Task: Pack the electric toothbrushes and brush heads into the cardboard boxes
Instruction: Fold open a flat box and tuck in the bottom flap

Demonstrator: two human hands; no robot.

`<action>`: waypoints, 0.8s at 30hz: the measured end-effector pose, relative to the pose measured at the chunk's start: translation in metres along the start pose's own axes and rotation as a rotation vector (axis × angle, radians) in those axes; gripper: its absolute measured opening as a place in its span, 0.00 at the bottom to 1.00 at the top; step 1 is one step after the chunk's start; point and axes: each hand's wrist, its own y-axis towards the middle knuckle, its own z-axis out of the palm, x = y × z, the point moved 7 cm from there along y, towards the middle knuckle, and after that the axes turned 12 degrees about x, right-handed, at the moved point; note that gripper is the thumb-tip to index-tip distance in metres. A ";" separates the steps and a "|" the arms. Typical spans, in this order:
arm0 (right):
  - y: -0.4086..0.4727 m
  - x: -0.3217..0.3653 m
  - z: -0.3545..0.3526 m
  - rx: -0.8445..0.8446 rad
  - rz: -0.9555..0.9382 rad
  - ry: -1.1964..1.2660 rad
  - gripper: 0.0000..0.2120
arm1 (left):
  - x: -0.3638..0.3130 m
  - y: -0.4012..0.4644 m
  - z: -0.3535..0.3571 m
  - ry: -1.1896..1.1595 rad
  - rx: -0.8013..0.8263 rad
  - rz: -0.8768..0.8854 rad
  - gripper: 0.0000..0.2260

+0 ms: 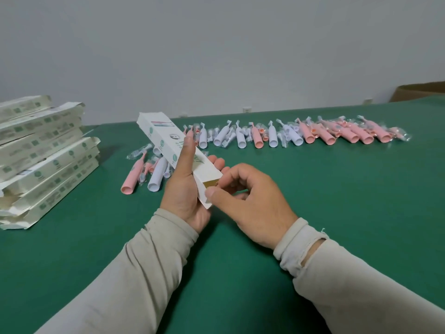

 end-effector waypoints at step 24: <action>0.000 0.021 -0.009 -0.023 -0.222 -0.466 0.08 | 0.000 -0.005 0.004 0.025 -0.044 -0.080 0.20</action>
